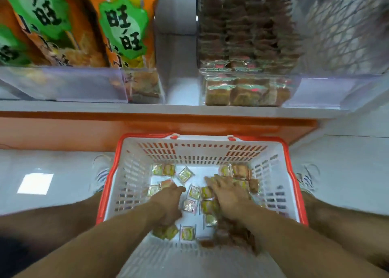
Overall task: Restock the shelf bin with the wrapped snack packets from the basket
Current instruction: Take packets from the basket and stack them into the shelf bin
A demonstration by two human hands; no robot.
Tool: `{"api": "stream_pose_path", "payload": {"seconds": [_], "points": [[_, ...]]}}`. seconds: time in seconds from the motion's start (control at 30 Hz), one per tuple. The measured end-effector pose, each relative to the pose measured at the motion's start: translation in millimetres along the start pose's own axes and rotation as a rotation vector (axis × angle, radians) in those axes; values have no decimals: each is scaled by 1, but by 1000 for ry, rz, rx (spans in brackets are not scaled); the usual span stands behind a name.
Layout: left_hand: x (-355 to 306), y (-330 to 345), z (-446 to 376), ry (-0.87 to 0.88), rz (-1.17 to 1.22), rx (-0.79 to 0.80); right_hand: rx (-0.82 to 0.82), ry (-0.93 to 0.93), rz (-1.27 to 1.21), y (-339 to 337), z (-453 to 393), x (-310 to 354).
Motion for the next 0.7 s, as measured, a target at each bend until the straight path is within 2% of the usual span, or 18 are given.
{"api": "stream_pose_path", "payload": {"seconds": [0.1,0.17,0.27,0.37,0.43,0.5,0.6,0.7], "points": [[5,23,-25,-76,124,-53,-86,26,116,15,-18,7],[9,40,-33,-134,225,-85,-138,33,110,24,-25,11],[13,47,-44,-146,278,-157,-161,46,-49,35,-35,10],[10,54,-59,-123,305,-93,-129,-20,-244,43,-45,12],[3,55,-65,-100,302,-72,-177,-100,-228,36,-43,21],[-4,59,-68,-74,361,-79,-186,-95,-334,34,-42,21],[6,62,-65,-138,605,-172,-50,-88,-614,41,-44,25],[22,64,-61,-210,982,-266,61,-23,-843,37,-46,19]]}}
Point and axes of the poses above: each hand's wrist, its own z-axis away from the middle knuckle, its own y-axis out of the palm, x = y × z, the point moved 10 cm from there along -z, towards the middle knuckle, and after that the axes turned 11 degrees about y, right-handed, at the moved point
